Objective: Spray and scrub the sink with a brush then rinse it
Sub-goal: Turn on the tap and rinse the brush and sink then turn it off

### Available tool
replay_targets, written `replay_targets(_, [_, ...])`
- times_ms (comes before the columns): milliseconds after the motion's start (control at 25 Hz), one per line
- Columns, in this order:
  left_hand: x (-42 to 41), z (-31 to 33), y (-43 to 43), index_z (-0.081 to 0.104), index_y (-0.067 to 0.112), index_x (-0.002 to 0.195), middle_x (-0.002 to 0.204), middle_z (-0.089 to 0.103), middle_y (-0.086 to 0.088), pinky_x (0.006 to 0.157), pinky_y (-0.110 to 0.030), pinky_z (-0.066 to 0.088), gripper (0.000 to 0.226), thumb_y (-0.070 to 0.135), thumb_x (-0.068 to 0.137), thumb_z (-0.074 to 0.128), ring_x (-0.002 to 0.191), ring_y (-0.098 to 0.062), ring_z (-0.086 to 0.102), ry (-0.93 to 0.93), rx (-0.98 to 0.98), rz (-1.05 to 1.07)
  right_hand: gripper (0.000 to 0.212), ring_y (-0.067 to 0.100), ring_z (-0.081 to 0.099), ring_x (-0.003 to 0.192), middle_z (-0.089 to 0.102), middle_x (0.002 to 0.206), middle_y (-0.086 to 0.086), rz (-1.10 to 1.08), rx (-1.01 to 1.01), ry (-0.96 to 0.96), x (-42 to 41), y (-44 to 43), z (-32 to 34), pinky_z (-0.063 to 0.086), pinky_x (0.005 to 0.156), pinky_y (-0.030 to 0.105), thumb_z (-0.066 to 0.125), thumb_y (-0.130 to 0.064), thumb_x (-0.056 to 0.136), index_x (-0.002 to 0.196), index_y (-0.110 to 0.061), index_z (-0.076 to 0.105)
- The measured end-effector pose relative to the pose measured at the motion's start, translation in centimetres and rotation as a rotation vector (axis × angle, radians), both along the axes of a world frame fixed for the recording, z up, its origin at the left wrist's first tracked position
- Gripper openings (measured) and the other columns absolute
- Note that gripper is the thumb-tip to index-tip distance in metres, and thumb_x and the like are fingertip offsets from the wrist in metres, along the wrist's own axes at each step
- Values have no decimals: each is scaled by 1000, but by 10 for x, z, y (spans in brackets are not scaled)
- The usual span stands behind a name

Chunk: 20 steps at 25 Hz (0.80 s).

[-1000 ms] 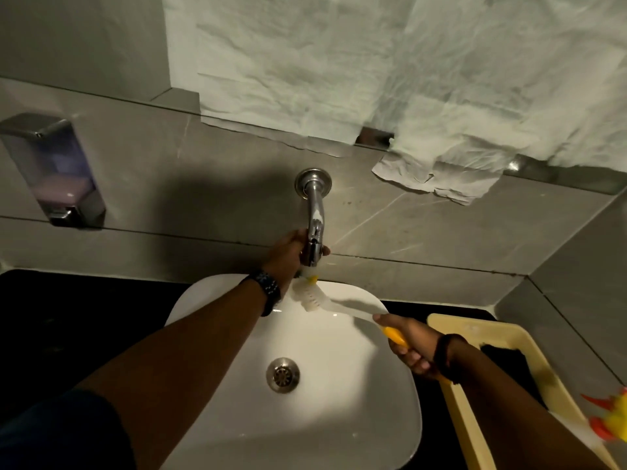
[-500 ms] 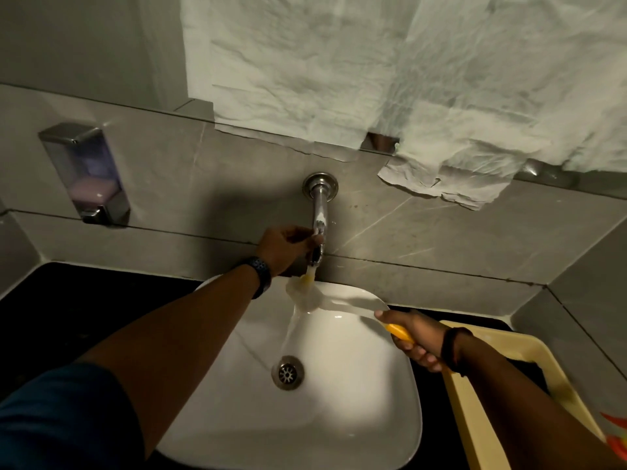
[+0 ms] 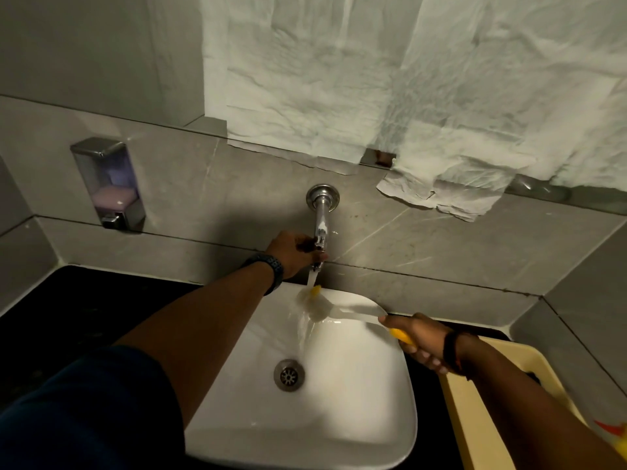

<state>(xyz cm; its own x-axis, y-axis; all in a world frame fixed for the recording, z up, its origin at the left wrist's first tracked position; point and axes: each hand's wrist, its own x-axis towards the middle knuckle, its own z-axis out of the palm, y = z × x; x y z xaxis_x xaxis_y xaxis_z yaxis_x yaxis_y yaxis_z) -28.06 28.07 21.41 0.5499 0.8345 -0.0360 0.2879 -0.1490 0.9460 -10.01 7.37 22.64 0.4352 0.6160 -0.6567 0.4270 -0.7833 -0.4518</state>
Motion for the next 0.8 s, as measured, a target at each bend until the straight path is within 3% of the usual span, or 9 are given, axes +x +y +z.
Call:
replay_targets(160, [0, 1, -2, 69, 18, 99, 90, 71, 1, 93, -38, 49, 29, 24, 72, 78, 94, -18, 64, 21, 5, 2, 63, 10, 22, 30, 27, 39, -4, -106, -78, 323, 0, -7, 8, 17, 36, 19, 40, -70, 81, 45, -19, 37])
replay_targets(280, [-1, 1, -2, 68, 29, 84, 87, 71, 4, 85, -35, 49, 15, 27, 72, 77, 92, -18, 64, 27, 21, -5, 63, 11, 22, 29, 27, 38, -4, -122, -64, 344, -4, -6, 7, 18, 35, 18, 40, -70, 82, 45, -19, 37])
replay_targets(400, [-1, 1, -2, 65, 35, 77, 87, 71, 2, 77, -31, 50, 16, 27, 72, 78, 88, -17, 65, 25, 30, -4, 62, 14, 26, 31, 31, 38, -3, -66, 119, 108, -9, -2, -1, 20, 38, 20, 46, -70, 81, 47, -18, 37])
replay_targets(480, [-1, -1, 0, 67, 32, 80, 85, 70, 5, 78, -30, 50, 16, 26, 71, 78, 88, -15, 65, 14, 21, -8, 62, 15, 41, 40, 44, 44, -5, 90, 277, -274, -11, -1, -6, 29, 44, 25, 47, -72, 80, 52, -17, 41])
replay_targets(560, [-1, -2, 3, 70, 24, 89, 84, 70, 8, 82, -30, 49, 21, 25, 71, 79, 89, -12, 64, 9, 18, -10, 64, 17, 50, 56, 58, 61, -3, 322, 278, -703, -14, -1, -9, 36, 54, 29, 35, -80, 78, 62, -21, 54])
replay_targets(600, [0, -3, 3, 70, 21, 93, 83, 70, 9, 85, -31, 48, 25, 24, 70, 79, 88, -11, 64, 11, 22, -13, 67, 19, 51, 60, 62, 68, -1, 397, 284, -829, -13, 0, -11, 37, 58, 30, 29, -82, 77, 69, -22, 59])
replay_targets(680, [0, -3, 2, 71, 20, 95, 86, 71, 5, 87, -33, 49, 28, 24, 69, 80, 89, -13, 65, 9, 19, -6, 71, 20, 53, 63, 58, 66, -2, 417, 304, -876, -13, 4, -15, 39, 59, 31, 24, -83, 75, 72, -24, 62])
replay_targets(800, [-2, -3, 3, 71, 23, 93, 89, 72, 2, 75, -30, 52, 28, 27, 67, 81, 91, -17, 66, 2, 7, 7, 63, 18, 55, 58, 54, 56, -4, 266, 318, -653, -12, 9, -18, 35, 52, 29, 35, -82, 74, 55, -24, 49])
